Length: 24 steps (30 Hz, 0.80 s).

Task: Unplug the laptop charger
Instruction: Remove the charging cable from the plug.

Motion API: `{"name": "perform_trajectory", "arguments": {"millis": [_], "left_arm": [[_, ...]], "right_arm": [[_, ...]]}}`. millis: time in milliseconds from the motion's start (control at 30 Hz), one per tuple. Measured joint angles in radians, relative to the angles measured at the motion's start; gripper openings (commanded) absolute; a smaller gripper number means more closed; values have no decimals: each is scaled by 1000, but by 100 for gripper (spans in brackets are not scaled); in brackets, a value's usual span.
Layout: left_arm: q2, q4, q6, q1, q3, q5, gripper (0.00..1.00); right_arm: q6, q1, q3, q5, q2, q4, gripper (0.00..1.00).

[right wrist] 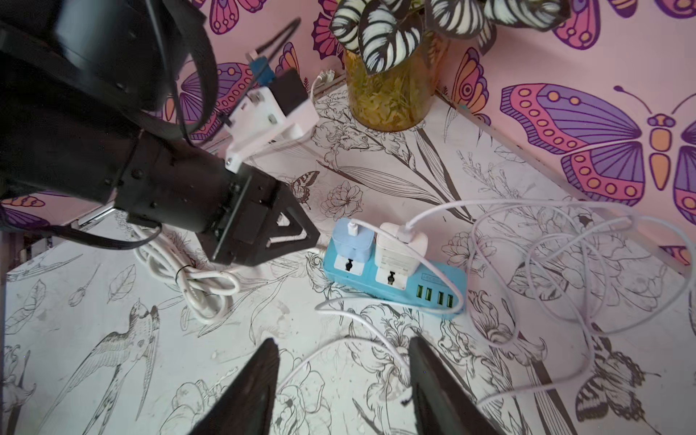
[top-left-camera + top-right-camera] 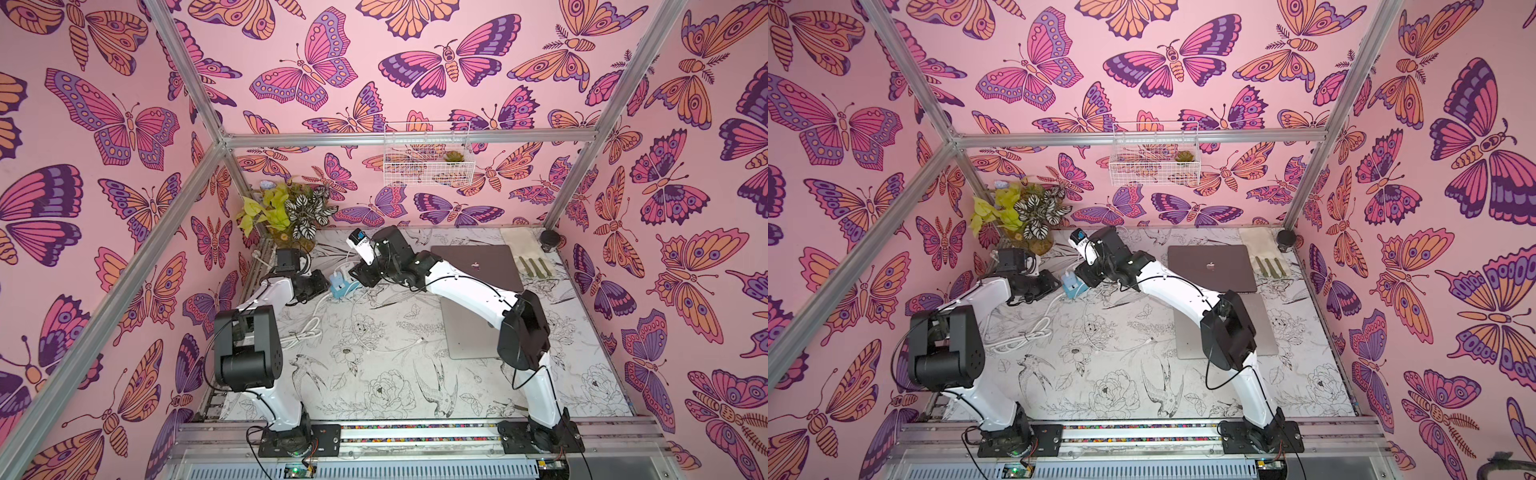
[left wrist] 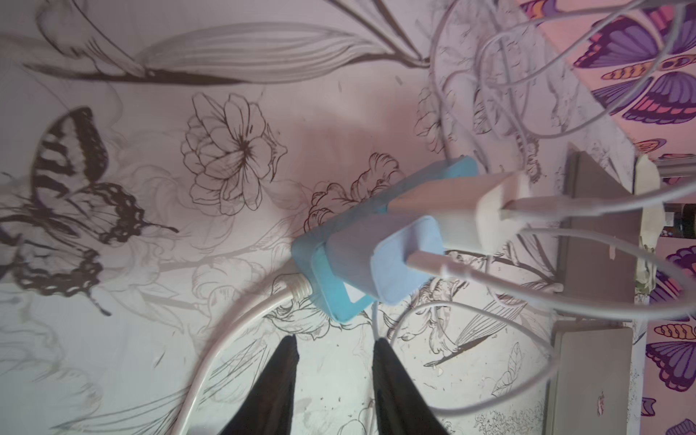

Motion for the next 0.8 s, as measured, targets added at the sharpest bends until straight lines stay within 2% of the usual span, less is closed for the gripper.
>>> {"name": "perform_trajectory", "arguments": {"millis": [233,500,600,800], "left_arm": [[27,44,-21,0,-1,40,37],[-11,114,-65,13,-50,77,37],[-11,134,-79,23,-50,97,38],[-20,152,-95,24,-49,107,42]], "right_arm": [[-28,0,105,16,98,-37,56],[-76,0,239,47,173,-34,56],[-100,0,317,52,224,-37,51],[-147,-9,437,36,322,-37,49]]}}
